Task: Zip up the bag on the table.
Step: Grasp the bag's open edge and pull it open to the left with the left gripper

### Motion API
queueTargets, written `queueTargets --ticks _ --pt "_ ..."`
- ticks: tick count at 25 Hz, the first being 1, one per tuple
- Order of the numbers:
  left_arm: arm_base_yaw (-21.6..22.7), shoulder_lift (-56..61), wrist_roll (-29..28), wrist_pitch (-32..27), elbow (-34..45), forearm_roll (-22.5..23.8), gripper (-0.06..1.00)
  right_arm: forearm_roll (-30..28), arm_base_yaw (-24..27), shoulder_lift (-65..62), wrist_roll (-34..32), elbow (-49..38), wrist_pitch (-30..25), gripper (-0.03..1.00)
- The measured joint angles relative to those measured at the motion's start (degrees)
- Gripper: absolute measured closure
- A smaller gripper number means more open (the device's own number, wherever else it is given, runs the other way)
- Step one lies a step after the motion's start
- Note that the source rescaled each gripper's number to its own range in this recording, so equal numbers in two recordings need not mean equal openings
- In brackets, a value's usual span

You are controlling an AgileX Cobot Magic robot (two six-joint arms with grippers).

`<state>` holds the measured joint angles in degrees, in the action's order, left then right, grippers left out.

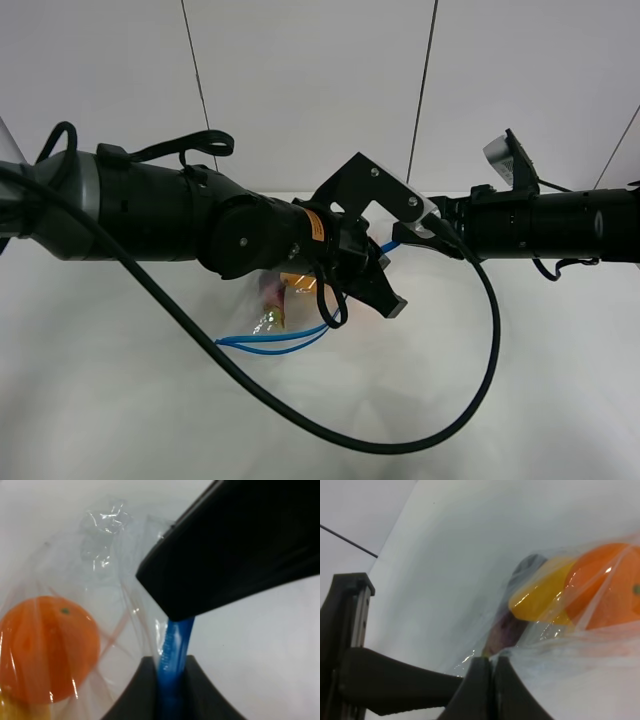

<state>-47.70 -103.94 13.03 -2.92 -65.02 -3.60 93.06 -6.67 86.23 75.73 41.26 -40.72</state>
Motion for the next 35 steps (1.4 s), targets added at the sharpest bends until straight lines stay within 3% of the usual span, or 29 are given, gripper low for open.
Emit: queueTargets --ticks 28,35 --pt "0.3 0.0 3.2 -2.0 -0.4 1.2 0.94 -1.3 0.1 0.0 -0.1 0.0 0.6 0.97" --pt "1.6 0.0 3.2 -0.4 -0.9 1.1 0.94 -1.0 5.5 0.0 -0.2 0.0 -4.7 0.97"
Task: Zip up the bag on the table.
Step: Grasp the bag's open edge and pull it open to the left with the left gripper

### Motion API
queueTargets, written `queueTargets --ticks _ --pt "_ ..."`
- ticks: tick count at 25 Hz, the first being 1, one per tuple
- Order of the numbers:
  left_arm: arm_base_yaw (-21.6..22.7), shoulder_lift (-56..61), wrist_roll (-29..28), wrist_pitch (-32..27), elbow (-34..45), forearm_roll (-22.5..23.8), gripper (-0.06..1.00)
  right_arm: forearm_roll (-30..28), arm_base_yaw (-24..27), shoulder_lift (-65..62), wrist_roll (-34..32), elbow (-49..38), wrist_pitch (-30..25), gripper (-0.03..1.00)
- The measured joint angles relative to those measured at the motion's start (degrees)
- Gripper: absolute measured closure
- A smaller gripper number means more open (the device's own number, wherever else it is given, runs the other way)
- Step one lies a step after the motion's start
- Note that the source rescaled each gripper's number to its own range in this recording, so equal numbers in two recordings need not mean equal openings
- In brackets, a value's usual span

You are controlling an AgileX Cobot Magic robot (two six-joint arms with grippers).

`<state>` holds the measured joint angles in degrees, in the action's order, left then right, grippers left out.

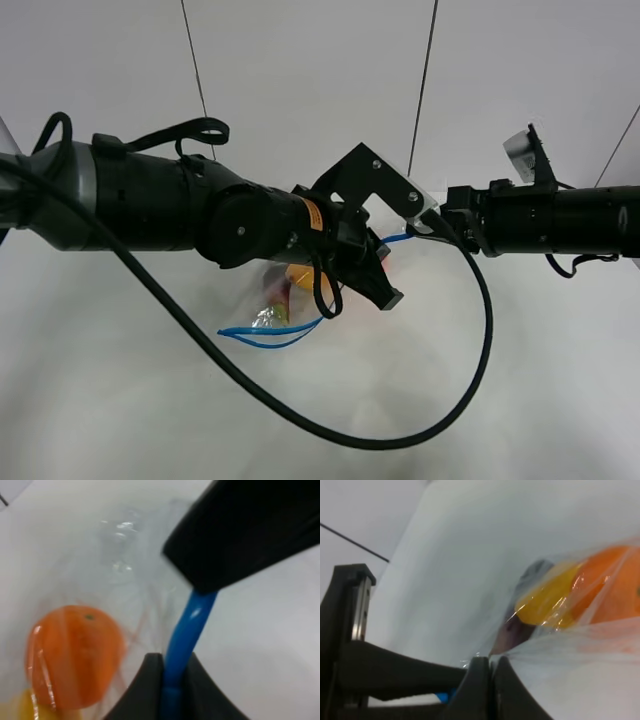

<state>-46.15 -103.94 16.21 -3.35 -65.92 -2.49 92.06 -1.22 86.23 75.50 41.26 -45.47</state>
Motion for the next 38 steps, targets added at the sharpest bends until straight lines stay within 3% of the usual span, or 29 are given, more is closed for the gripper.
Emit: queueTargets --ticks 11,38 --pt "0.8 0.0 0.1 -0.7 0.0 0.9 0.94 -0.3 1.9 0.0 -0.2 0.0 -0.4 0.97" --pt "7.9 -0.1 2.3 -4.1 0.0 0.9 0.94 -0.1 2.0 0.0 -0.2 0.0 3.0 0.97"
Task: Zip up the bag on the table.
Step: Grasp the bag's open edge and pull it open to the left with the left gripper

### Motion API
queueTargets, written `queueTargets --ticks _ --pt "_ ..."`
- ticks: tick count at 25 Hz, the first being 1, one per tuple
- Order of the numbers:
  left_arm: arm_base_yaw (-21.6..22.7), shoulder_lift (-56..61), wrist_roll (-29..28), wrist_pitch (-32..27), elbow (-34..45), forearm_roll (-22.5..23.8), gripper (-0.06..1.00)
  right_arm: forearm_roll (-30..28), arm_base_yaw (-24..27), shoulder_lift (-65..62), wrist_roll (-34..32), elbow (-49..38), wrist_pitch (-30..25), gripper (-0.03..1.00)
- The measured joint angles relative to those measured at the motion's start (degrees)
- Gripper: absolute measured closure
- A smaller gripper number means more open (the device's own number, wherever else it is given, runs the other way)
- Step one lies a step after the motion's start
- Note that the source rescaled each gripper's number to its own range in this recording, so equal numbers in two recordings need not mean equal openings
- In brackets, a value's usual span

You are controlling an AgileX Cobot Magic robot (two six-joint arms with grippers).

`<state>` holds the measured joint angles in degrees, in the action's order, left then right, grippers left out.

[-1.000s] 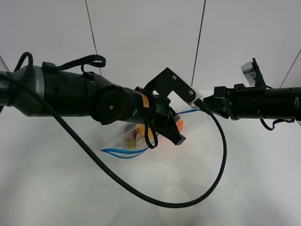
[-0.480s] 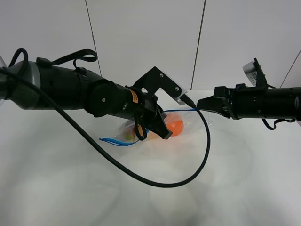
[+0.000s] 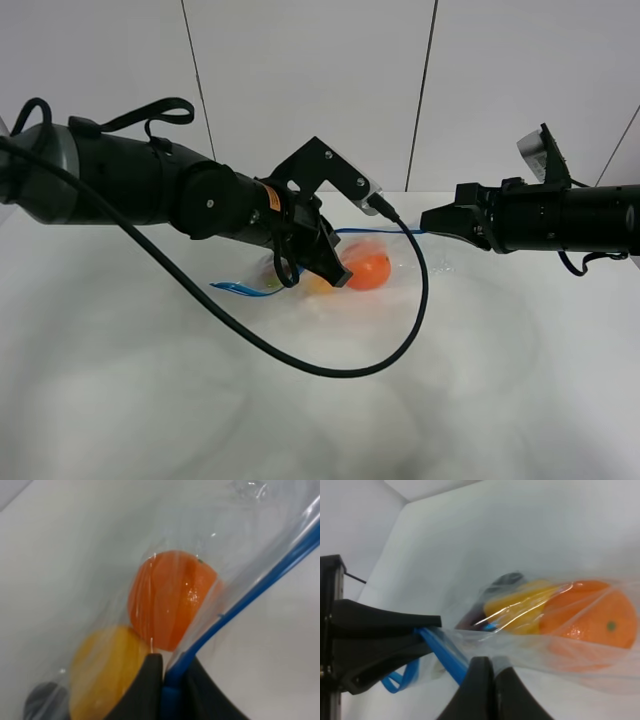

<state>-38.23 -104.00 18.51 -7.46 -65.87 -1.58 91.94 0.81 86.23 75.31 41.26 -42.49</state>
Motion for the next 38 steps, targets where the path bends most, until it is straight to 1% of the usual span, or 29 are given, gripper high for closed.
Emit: queueTargets --ticks 8,21,28,38 --pt "2.0 0.0 0.3 -0.4 0.0 1.2 0.94 0.0 0.0 0.0 0.0 0.0 0.3 0.97" --pt "6.3 0.0 0.5 -0.9 0.0 1.1 0.94 0.3 0.0 0.0 0.0 0.0 0.2 0.97" --pt "7.4 0.0 0.6 -1.7 0.0 3.4 0.94 0.2 0.0 0.0 0.0 0.0 0.3 0.97" --pt "10.0 0.0 0.6 -2.9 0.0 4.2 0.94 0.1 0.0 0.0 0.0 0.0 0.4 0.97"
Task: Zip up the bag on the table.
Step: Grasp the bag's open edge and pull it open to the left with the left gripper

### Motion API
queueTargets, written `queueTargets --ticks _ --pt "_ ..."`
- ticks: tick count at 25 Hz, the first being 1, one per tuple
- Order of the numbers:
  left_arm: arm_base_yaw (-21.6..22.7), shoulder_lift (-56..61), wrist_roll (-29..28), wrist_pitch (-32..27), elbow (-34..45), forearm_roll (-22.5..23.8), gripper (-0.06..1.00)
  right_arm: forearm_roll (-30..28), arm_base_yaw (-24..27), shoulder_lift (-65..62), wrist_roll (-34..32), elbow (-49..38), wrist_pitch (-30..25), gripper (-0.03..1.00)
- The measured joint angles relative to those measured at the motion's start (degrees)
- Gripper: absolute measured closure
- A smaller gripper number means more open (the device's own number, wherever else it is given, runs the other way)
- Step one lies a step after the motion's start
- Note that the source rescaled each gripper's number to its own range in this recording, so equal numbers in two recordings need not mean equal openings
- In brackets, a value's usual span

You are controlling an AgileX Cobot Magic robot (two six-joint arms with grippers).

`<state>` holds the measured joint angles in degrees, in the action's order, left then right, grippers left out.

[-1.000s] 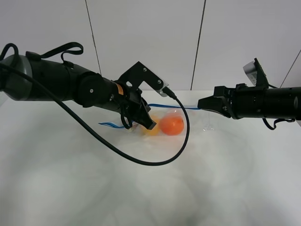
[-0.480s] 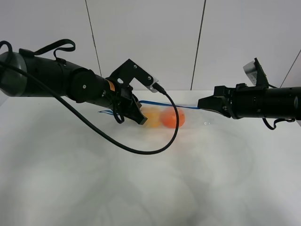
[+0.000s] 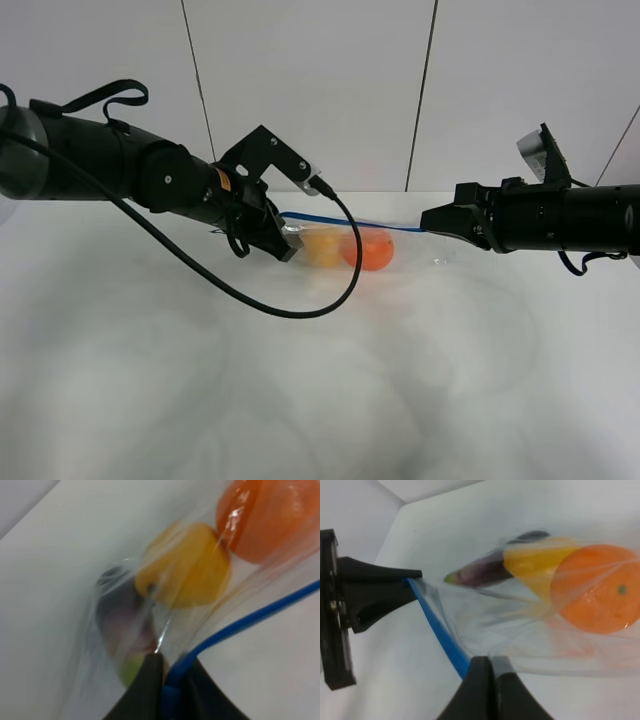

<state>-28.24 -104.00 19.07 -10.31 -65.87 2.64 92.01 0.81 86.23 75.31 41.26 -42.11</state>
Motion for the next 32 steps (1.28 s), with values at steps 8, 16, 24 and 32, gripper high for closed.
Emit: queueTargets --ticks 8,16,24,32 --pt "1.9 0.0 0.0 -0.3 0.1 0.5 0.94 0.0 0.0 0.0 0.0 0.0 0.0 0.97" --pt "3.4 0.0 0.2 -0.5 0.2 2.3 0.94 0.0 0.0 0.0 0.0 0.0 -0.2 0.97" --pt "6.1 0.0 0.2 -1.6 0.2 2.9 0.94 0.0 -0.1 0.0 0.0 0.0 -0.4 0.97" --pt "7.0 0.0 0.2 -2.6 0.2 5.3 0.94 -0.1 -0.1 0.0 0.0 0.0 0.0 0.97"
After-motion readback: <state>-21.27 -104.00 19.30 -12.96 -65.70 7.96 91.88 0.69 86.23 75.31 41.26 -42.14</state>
